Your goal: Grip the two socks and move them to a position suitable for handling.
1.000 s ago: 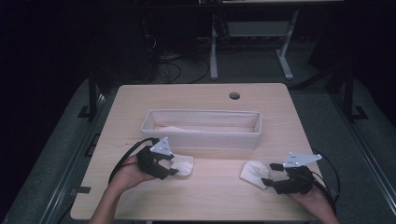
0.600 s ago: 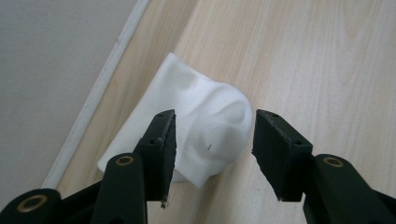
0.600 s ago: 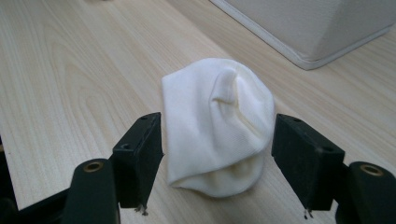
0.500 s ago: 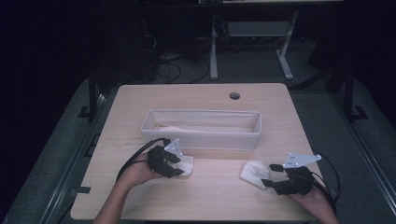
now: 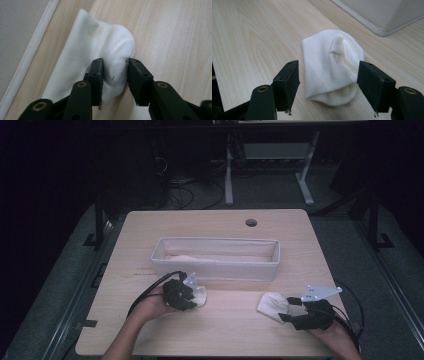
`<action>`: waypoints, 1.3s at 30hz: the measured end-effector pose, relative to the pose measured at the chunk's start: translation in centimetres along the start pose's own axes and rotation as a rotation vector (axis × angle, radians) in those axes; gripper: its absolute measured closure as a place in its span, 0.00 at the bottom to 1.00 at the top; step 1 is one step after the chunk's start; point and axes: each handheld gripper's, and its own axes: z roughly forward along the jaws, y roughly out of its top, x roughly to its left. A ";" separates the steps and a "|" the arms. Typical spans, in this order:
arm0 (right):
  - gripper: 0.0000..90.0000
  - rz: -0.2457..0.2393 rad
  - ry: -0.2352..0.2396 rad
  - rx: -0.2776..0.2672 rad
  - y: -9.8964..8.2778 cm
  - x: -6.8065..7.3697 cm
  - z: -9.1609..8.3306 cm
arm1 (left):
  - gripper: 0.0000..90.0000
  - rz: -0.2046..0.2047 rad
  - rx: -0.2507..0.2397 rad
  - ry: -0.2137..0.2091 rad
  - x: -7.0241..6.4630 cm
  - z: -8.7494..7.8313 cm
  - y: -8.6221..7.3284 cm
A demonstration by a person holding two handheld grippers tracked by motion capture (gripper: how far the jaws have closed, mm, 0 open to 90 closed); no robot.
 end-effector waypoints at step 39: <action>0.38 -0.002 -0.030 -0.026 -0.1 0.1 -0.7 | 0.87 0.043 -0.041 -0.089 -4.6 -1.2 4.9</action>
